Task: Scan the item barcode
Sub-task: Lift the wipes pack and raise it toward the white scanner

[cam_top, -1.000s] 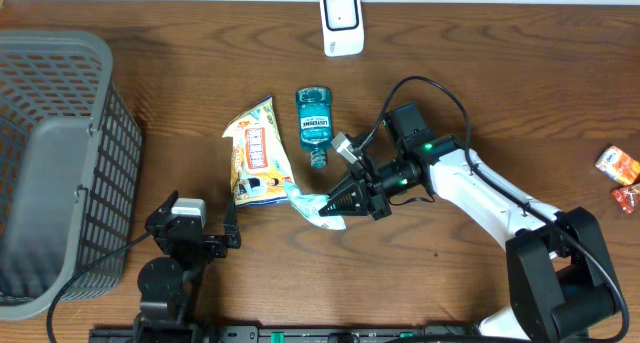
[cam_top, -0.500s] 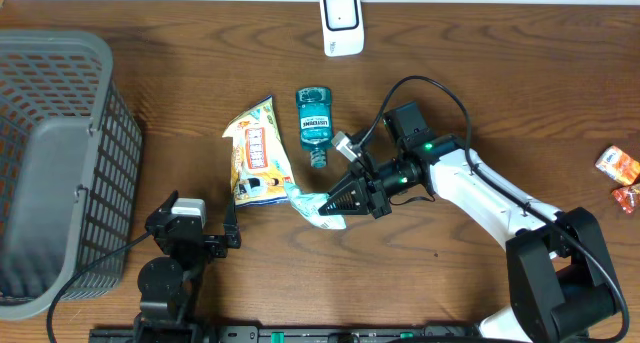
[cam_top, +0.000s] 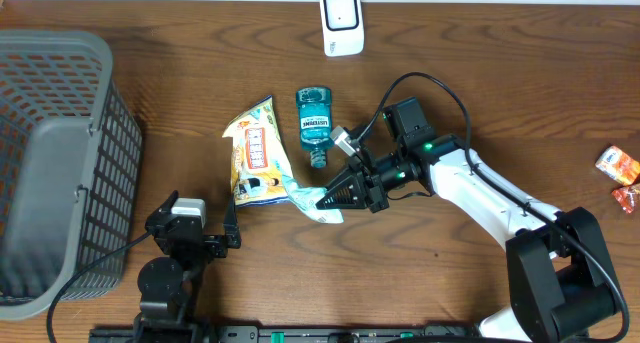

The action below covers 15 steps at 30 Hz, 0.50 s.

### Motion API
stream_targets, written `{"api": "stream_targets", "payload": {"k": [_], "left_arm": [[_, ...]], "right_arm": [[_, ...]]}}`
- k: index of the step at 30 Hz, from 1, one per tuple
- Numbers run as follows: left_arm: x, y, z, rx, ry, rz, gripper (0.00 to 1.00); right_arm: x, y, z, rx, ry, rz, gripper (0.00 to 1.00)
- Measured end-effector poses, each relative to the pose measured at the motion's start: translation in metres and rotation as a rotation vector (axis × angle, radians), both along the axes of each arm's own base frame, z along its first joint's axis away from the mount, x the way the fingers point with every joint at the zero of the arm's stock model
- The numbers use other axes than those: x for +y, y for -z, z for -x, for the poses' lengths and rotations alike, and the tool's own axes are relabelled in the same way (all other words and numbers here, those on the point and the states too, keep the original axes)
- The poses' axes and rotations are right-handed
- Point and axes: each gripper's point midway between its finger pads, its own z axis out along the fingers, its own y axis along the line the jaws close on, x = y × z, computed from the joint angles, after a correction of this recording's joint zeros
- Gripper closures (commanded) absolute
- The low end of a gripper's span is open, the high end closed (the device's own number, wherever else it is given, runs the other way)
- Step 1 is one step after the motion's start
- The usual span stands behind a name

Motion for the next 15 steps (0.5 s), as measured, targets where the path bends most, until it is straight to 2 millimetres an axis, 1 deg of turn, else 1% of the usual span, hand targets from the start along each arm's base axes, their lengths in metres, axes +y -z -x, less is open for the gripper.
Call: {"api": "stream_targets", "payload": {"k": [3, 7, 11, 15], "left_arm": [[0.0, 0.0, 0.0, 0.0, 0.0, 0.0, 0.02], [0.0, 0.0, 0.0, 0.0, 0.0, 0.0, 0.02], [0.0, 0.0, 0.0, 0.0, 0.0, 0.0, 0.02], [0.0, 0.0, 0.0, 0.0, 0.0, 0.0, 0.02]], "right_arm": [[0.001, 0.001, -0.003, -0.015, 0.006, 0.005, 0.99], [0.004, 0.008, -0.012, -0.057, 0.04, 0.046, 0.99], [0.008, 0.009, -0.022, -0.087, 0.068, 0.06, 0.99], [0.011, 0.013, -0.034, -0.041, 0.124, 0.125, 0.98]]}}
